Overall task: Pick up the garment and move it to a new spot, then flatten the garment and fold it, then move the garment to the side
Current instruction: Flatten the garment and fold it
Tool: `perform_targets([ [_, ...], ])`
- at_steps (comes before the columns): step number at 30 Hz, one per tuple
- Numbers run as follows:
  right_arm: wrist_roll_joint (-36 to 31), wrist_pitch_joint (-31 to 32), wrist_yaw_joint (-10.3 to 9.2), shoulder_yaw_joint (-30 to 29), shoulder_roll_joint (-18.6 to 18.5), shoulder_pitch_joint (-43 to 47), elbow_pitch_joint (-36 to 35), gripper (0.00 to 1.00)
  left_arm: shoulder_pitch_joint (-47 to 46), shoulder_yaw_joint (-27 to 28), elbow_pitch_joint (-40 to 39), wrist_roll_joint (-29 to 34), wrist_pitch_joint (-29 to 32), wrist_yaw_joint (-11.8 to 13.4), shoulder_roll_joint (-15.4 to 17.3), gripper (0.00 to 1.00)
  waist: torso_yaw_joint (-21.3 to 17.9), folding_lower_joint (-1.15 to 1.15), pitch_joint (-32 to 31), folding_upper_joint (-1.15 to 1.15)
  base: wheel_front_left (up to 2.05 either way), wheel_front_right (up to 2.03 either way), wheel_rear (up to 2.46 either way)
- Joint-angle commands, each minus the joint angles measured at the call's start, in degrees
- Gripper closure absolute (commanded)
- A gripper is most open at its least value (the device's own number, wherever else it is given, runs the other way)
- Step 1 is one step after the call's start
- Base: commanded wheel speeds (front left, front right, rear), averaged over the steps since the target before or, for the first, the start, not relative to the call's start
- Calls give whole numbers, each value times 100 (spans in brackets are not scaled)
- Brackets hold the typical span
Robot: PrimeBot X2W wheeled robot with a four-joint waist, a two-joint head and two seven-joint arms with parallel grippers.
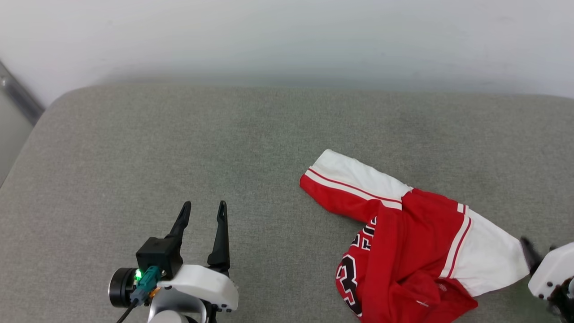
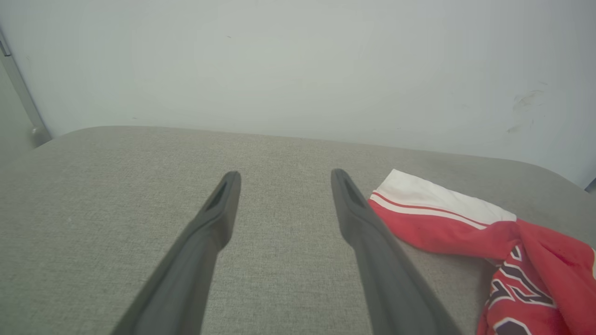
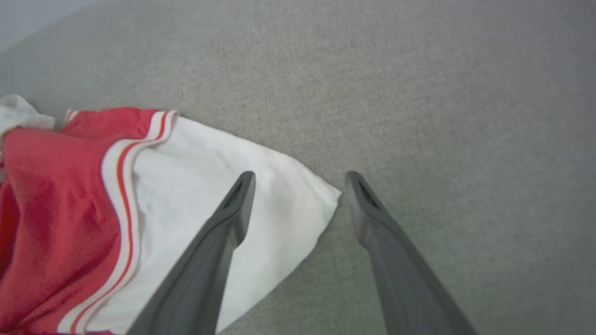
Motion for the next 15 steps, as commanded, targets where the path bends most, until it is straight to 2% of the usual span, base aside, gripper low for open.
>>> perform_targets([
  [1, -82, -290, -2, -10, 26, 58, -147, 0, 76, 6, 4, -10, 14, 30, 44, 0, -32, 0, -79, 0, 0, 0, 0],
  [7, -609, -1373, -2, 95, 176, 320, -784, 0, 273, 11, 2, -89, 71, 71, 89, 0, -100, 0, -327, 0, 0, 0, 0],
  [15, -912, -1944, -3, 581, 589, 850, -2060, 0, 458, 91, -61, -166, 114, 136, 189, 0, -184, 0, -502, 0, 0, 0, 0],
])
